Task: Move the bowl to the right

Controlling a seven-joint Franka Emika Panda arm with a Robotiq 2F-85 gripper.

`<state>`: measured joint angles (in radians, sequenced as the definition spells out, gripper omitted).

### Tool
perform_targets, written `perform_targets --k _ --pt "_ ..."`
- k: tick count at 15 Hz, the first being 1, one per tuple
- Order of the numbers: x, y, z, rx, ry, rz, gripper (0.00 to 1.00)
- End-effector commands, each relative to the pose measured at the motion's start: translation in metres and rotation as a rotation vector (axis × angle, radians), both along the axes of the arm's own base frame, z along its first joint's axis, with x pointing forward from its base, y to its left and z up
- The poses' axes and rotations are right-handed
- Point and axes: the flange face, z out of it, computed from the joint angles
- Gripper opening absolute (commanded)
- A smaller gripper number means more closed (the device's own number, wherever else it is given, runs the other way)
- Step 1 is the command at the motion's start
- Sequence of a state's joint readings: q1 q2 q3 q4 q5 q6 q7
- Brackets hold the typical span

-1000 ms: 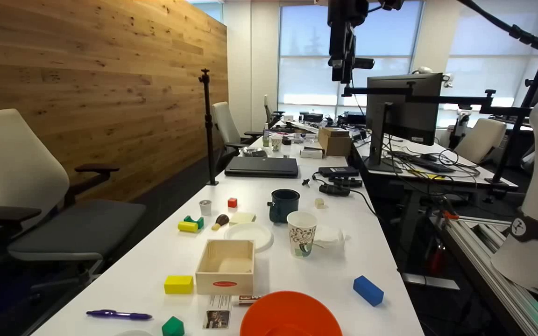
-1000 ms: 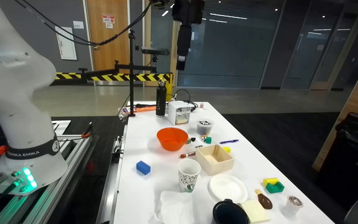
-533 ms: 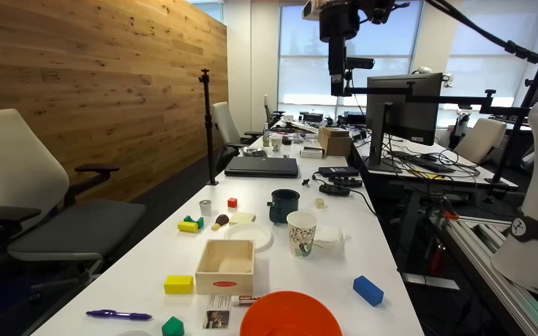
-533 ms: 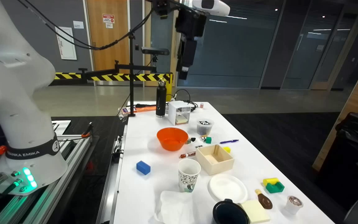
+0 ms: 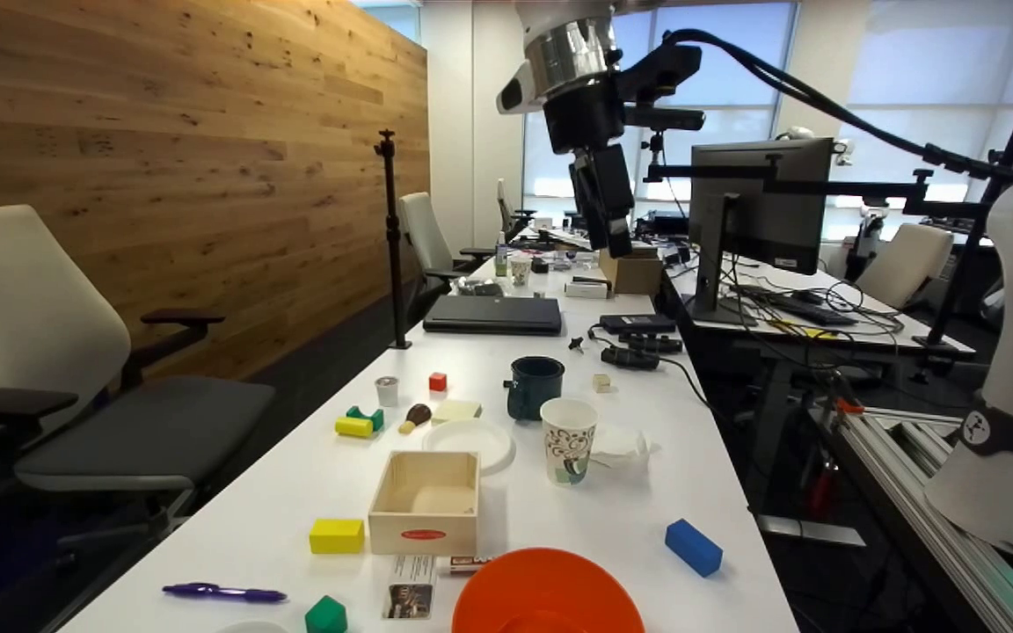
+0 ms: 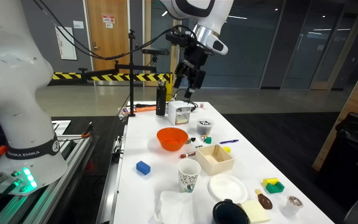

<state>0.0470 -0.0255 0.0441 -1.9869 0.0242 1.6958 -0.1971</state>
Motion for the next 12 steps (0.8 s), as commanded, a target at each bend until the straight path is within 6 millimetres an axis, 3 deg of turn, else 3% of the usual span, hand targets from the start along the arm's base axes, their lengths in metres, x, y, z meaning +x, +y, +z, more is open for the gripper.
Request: perform_targets --k 1,5,10,12 --pt "0.01 0.026 -0.009 0.012 0.048 0.177 1.0" --pt "0.012 0.063 -0.025 0.064 0.062 0.347 1.0" --pt "0.009 0.067 -0.032 0.077 0.065 0.354 1.0" --pt "0.008 0.06 -0.029 0.087 0.042 0.369 1.0"
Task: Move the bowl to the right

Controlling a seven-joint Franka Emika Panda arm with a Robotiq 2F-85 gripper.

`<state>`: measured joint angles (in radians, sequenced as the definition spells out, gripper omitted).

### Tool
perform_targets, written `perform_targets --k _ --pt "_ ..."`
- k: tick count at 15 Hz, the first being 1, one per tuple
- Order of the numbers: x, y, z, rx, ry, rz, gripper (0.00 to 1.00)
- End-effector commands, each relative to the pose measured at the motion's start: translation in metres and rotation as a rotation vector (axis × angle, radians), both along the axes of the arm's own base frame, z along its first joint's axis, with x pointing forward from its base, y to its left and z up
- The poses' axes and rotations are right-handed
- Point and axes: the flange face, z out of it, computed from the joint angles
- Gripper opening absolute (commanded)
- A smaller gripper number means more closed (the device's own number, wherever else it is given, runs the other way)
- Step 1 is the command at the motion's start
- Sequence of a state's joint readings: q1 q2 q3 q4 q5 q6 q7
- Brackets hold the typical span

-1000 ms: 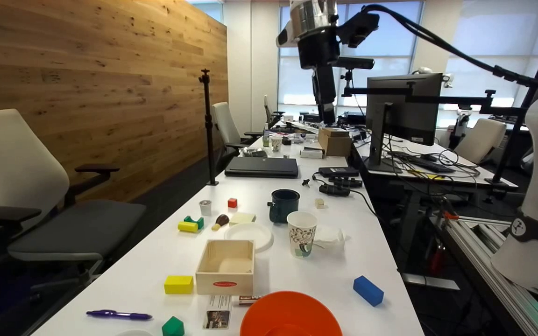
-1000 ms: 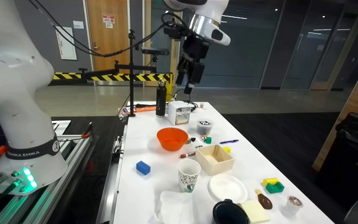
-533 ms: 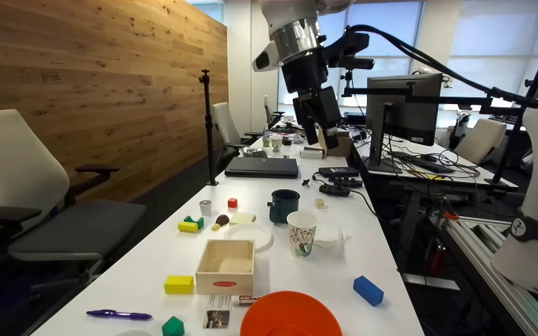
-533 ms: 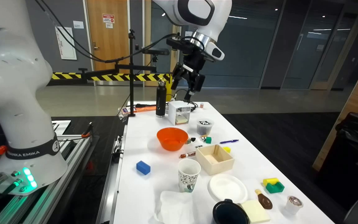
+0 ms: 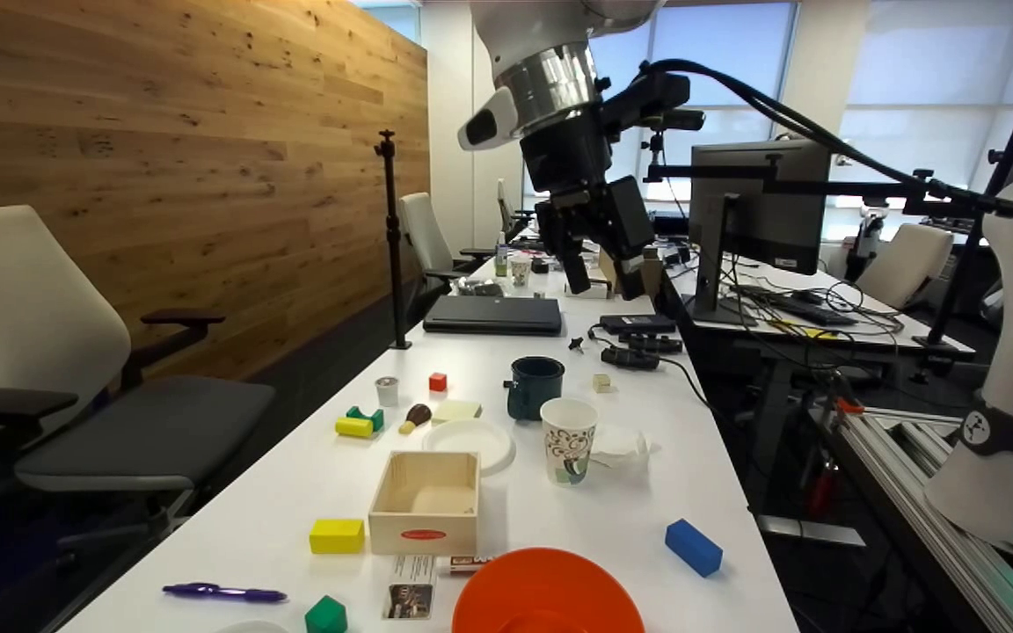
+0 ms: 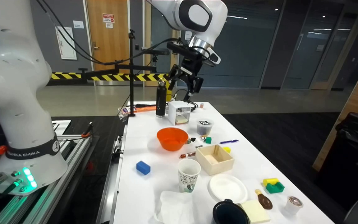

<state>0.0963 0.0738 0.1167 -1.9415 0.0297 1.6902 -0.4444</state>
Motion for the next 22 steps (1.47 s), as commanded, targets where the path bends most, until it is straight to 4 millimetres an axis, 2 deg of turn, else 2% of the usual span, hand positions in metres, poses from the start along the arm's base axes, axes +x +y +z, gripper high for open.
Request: perform_targets --k 1,6,10,13,17,19,21,22 --pt "0.003 -0.008 0.0 0.021 -0.036 0.028 1.0" --pt "0.048 0.003 -0.058 0.095 -0.101 0.218 1.0" --pt "0.065 0.022 -0.109 0.181 -0.062 0.401 1.0" --pt "0.068 0.035 -0.137 0.208 -0.015 0.511 1.0" --pt "0.065 0.055 -0.165 0.249 0.014 0.571 1.0" --pt "0.063 0.065 -0.175 0.273 0.017 0.581 1.0" --pt "0.063 0.07 -0.184 0.28 0.006 0.501 1.0" --pt "0.058 0.066 -0.179 0.259 0.022 0.547 1.0"
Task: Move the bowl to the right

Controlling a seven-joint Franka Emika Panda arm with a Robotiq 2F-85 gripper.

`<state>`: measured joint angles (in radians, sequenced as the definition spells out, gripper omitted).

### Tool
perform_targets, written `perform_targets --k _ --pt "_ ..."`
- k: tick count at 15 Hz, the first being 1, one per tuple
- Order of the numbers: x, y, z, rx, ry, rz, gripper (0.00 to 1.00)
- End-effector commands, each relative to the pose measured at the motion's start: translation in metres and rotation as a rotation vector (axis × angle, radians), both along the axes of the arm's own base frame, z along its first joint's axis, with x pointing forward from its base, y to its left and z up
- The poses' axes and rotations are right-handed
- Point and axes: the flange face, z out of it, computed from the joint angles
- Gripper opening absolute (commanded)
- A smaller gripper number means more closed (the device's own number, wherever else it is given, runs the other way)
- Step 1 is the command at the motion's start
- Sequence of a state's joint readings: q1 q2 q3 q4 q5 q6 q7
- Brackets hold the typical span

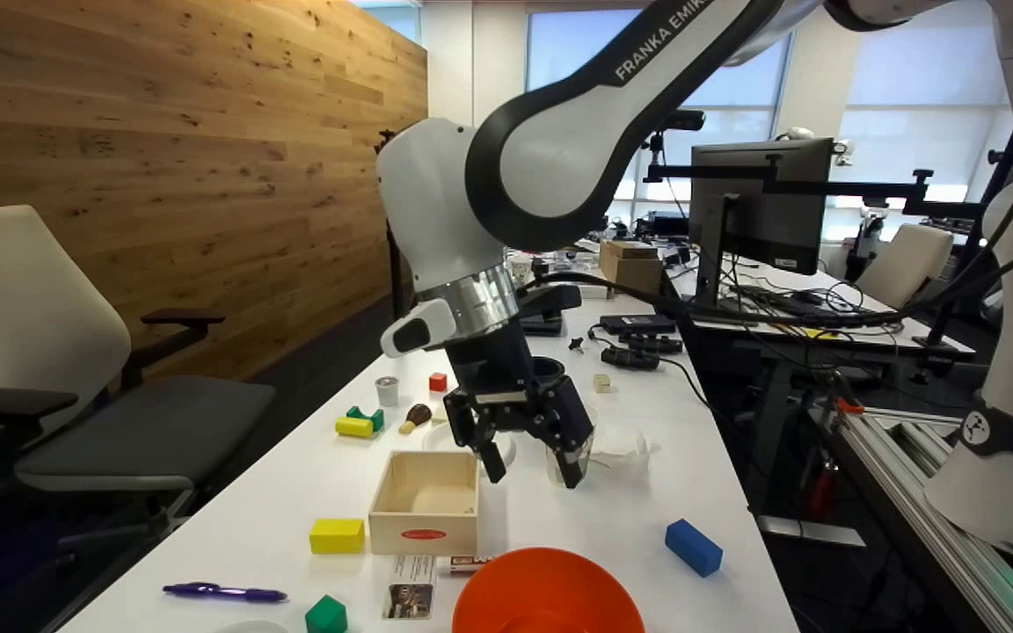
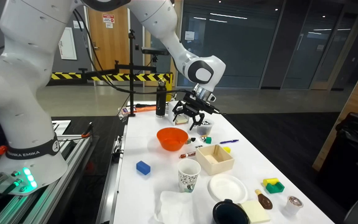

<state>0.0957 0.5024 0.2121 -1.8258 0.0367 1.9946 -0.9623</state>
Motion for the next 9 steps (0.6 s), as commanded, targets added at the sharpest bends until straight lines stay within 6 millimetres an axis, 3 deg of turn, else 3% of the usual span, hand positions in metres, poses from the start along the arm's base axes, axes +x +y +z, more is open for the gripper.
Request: perform_targets --k 1,5,9 --pt "0.0 0.002 -0.004 0.002 0.0 -0.008 1.0" --pt "0.002 0.001 -0.012 0.001 -0.01 -0.022 1.0" --pt "0.01 0.013 -0.045 0.033 -0.049 -0.04 1.0"
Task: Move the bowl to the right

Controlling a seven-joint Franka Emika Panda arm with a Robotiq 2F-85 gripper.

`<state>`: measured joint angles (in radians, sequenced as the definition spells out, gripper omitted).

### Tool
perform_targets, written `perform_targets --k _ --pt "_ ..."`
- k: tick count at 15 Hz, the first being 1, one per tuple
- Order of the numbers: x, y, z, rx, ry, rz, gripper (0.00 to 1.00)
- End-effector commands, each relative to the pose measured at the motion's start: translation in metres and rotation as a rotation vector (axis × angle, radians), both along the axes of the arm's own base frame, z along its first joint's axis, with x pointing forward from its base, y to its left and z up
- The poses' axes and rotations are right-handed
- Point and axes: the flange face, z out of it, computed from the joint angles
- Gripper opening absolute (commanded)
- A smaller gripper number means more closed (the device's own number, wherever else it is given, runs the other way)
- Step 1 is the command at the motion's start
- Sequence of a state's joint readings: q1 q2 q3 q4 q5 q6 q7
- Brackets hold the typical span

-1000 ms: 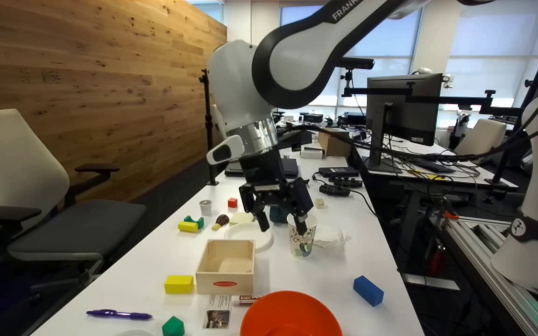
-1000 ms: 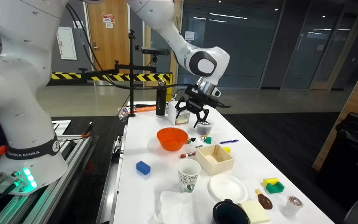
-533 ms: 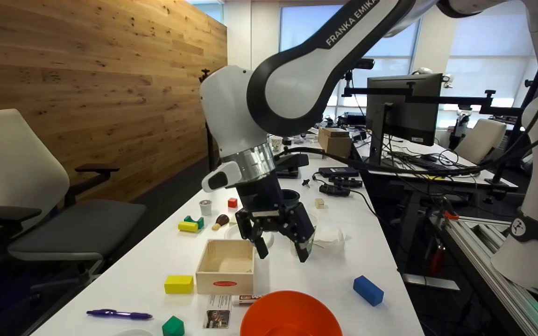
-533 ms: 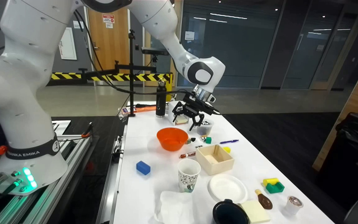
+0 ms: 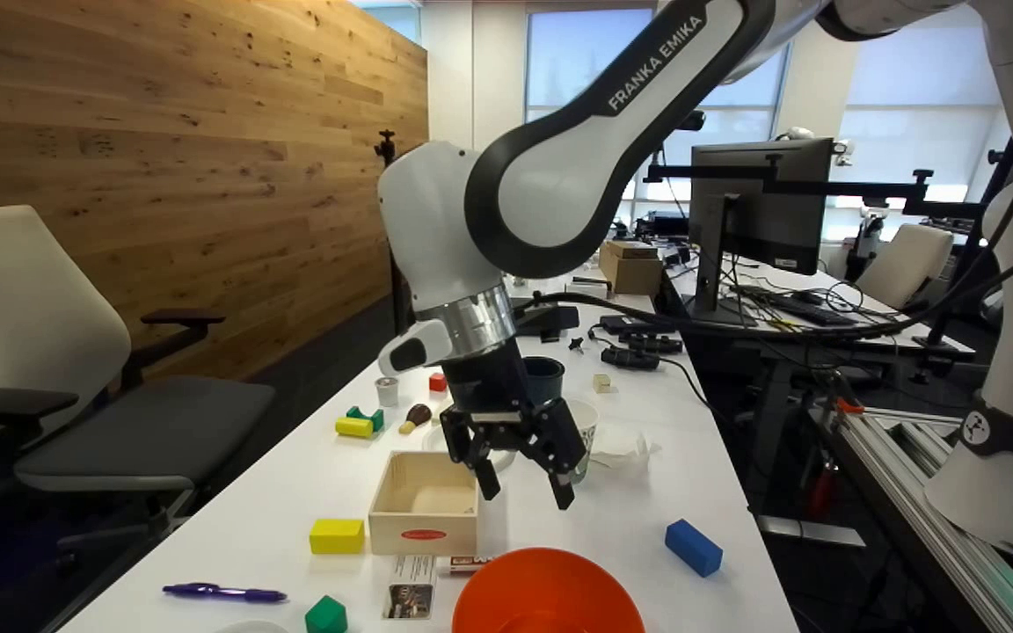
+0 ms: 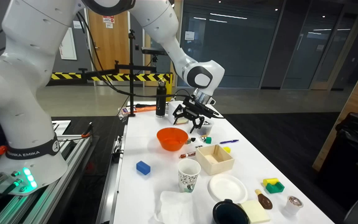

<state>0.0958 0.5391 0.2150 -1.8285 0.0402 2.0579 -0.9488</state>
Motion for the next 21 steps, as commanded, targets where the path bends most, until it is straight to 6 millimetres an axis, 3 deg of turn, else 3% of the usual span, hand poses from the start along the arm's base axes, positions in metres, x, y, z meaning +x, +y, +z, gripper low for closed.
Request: perform_targets --k 1,6,10,11,12,21 --pt "0.01 0.014 -0.035 0.038 -0.041 -0.019 1.0" --pt "0.013 0.034 -0.067 0.041 -0.129 -0.002 1.0" --pt "0.013 0.044 -0.077 0.044 -0.175 0.017 1.0" --pt "0.012 0.046 -0.077 0.043 -0.18 0.019 0.82" --pt "0.012 0.047 -0.078 0.042 -0.183 0.025 0.74" --pt "0.007 0.057 -0.076 0.041 -0.163 0.099 0.1"
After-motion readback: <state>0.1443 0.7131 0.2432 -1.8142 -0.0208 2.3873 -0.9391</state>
